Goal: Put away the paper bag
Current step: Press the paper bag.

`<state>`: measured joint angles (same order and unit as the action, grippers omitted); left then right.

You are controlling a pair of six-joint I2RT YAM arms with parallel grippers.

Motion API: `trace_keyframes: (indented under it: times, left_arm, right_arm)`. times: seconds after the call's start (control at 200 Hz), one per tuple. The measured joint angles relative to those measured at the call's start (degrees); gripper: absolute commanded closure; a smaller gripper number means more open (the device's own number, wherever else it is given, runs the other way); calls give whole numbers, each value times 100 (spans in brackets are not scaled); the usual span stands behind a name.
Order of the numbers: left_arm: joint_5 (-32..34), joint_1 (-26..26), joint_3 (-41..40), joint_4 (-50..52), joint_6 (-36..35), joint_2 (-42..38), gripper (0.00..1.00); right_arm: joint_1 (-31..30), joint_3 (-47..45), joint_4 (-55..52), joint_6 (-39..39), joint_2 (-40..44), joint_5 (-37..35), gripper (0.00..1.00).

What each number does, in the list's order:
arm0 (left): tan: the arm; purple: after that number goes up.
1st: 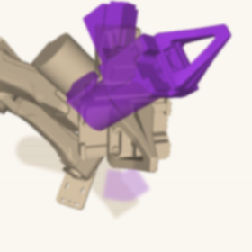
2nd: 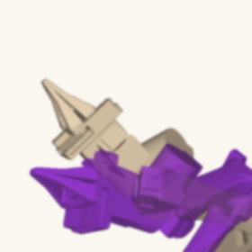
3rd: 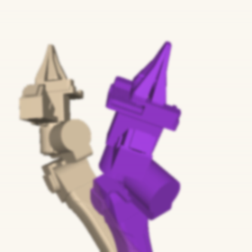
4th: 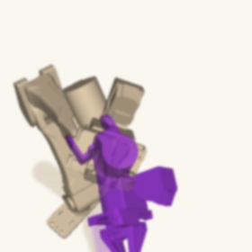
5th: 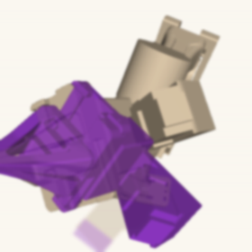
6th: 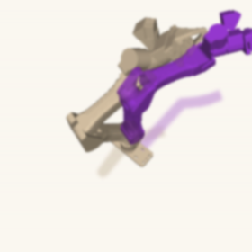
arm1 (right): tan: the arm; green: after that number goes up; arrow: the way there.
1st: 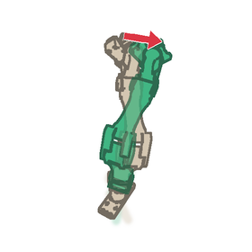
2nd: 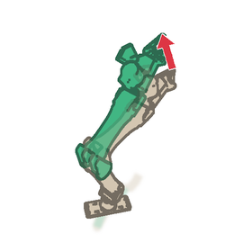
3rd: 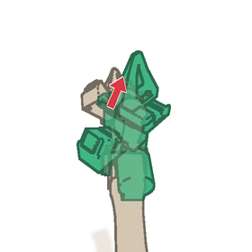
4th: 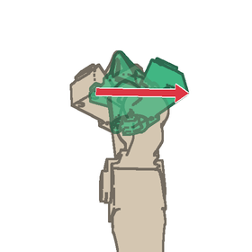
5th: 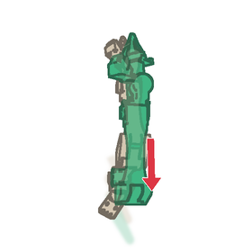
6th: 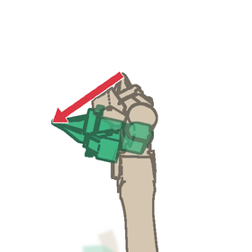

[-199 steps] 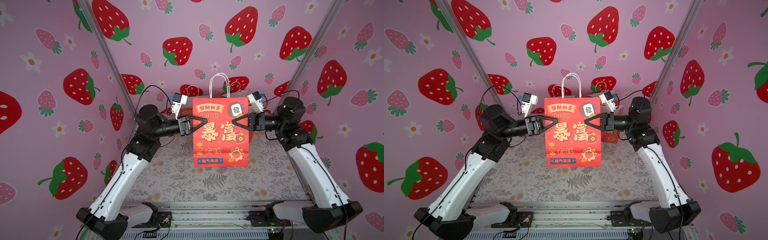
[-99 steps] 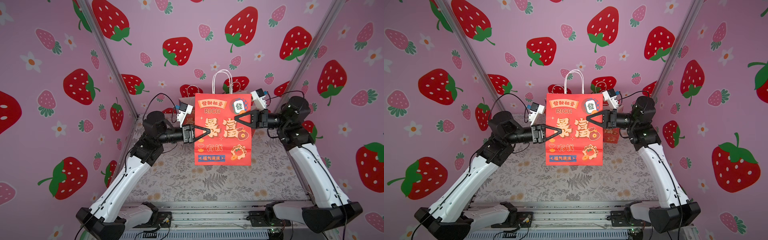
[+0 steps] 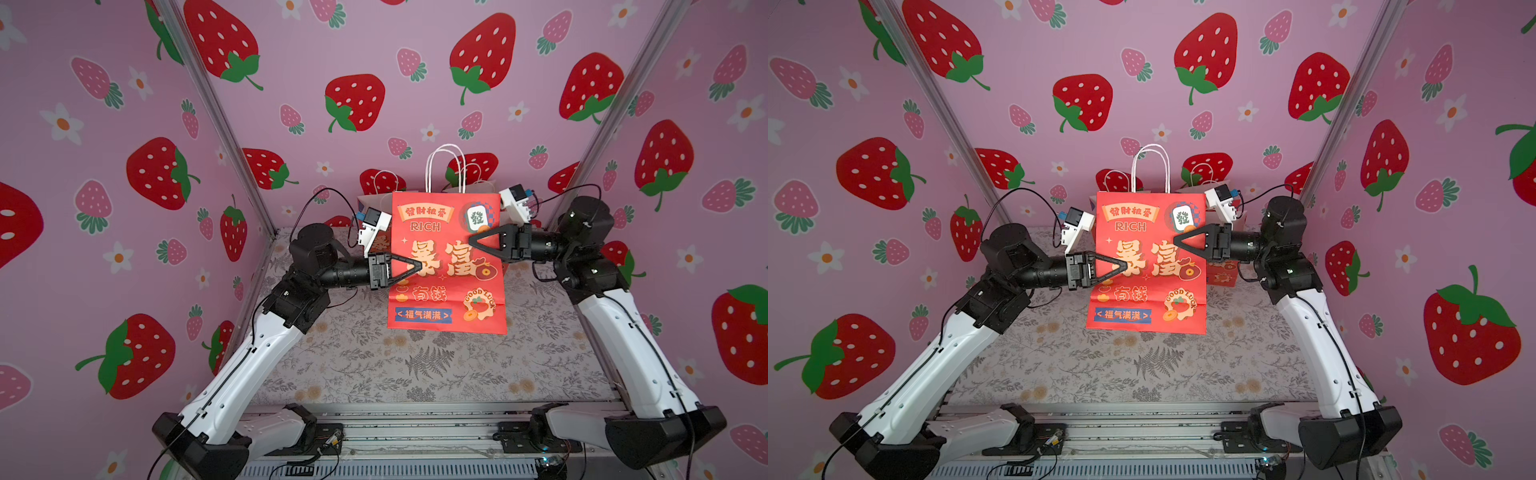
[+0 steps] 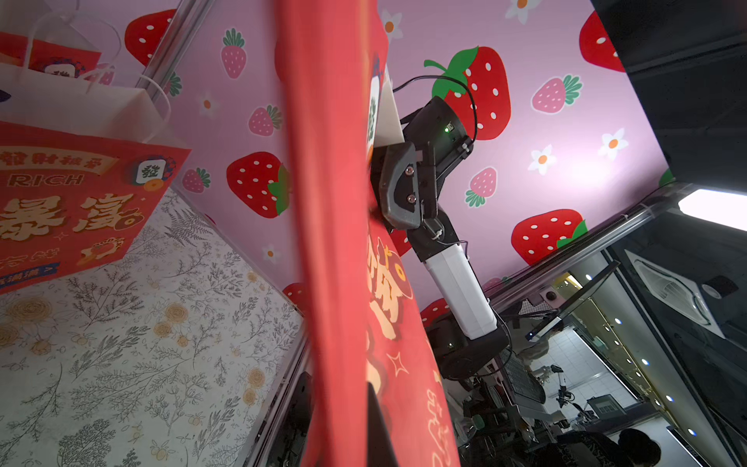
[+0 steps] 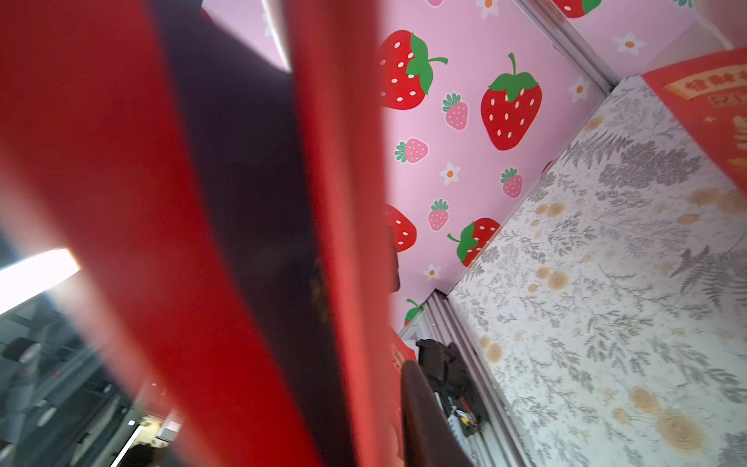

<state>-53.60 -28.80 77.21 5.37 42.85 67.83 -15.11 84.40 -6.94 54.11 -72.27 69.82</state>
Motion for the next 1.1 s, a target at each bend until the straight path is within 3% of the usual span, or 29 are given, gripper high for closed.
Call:
trace_keyframes:
  times: [0.15,0.47,0.72,0.875,1.101]
  left_arm:
    - [0,0,0,166,-42,-4,100]
    - [2,0,0,238,-50,-26,100]
    - [52,2,0,-90,149,-42,100]
    - [177,35,0,-131,201,-85,100]
    - [256,90,0,-260,380,-153,100]
  right_arm:
    - [2,-144,-223,-208,205,-20,41]
    - [0,-822,-361,-341,726,-24,29]
    - [11,-1073,-529,-535,1084,-306,7]
    - [173,-1113,-649,-678,1366,-579,0]
    - [262,-1224,-474,-671,1495,-680,1]
